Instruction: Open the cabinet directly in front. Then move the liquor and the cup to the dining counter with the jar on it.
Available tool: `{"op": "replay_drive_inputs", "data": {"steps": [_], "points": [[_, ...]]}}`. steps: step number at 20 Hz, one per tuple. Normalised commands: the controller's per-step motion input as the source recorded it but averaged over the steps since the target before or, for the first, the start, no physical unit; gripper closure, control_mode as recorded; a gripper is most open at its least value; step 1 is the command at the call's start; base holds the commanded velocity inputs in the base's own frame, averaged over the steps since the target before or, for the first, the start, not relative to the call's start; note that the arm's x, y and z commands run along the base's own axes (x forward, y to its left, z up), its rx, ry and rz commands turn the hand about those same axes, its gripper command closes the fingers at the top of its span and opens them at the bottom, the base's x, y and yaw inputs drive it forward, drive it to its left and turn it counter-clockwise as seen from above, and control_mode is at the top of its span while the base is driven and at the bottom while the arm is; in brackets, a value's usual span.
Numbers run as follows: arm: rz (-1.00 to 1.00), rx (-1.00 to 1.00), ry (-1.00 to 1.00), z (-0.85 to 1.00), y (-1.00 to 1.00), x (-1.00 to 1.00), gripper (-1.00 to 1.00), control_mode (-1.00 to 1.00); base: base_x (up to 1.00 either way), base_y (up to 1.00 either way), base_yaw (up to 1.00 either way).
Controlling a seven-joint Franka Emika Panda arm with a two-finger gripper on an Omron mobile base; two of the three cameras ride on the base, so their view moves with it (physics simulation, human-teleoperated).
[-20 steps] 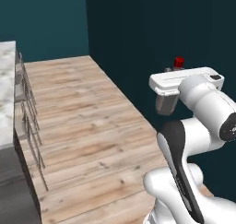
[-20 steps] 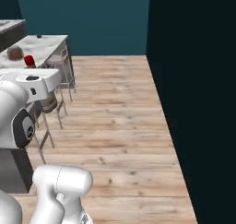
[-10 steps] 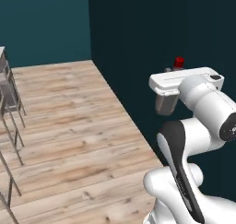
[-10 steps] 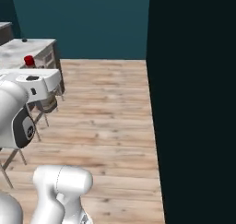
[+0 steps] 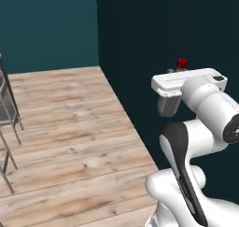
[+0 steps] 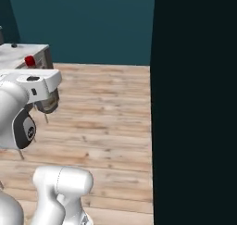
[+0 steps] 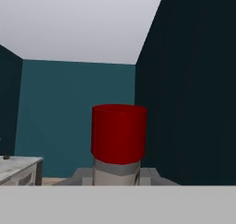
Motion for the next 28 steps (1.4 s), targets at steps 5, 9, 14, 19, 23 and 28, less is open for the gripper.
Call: {"op": "replay_drive_inputs", "data": {"steps": [5,9,14,19,23,28], "points": [[0.00,0.00,0.00,0.00,0.00,0.00,1.00,1.00,1.00,-0.14,0.20],[0.00,0.00,0.00,0.00,0.00,0.00,1.00,1.00,1.00,-0.06,0.49],[0.00,0.00,0.00,0.00,0.00,0.00,1.00,1.00,0.95,-0.09,0.75],[0.00,0.00,0.00,0.00,0.00,0.00,1.00,1.00,0.66,-0.08,0.85],[0.00,0.00,0.00,0.00,0.00,0.00,1.00,1.00,0.62,-0.09,0.85],[0.00,0.00,0.00,0.00,0.00,0.00,1.00,1.00,0.60,-0.10,0.85]]}}
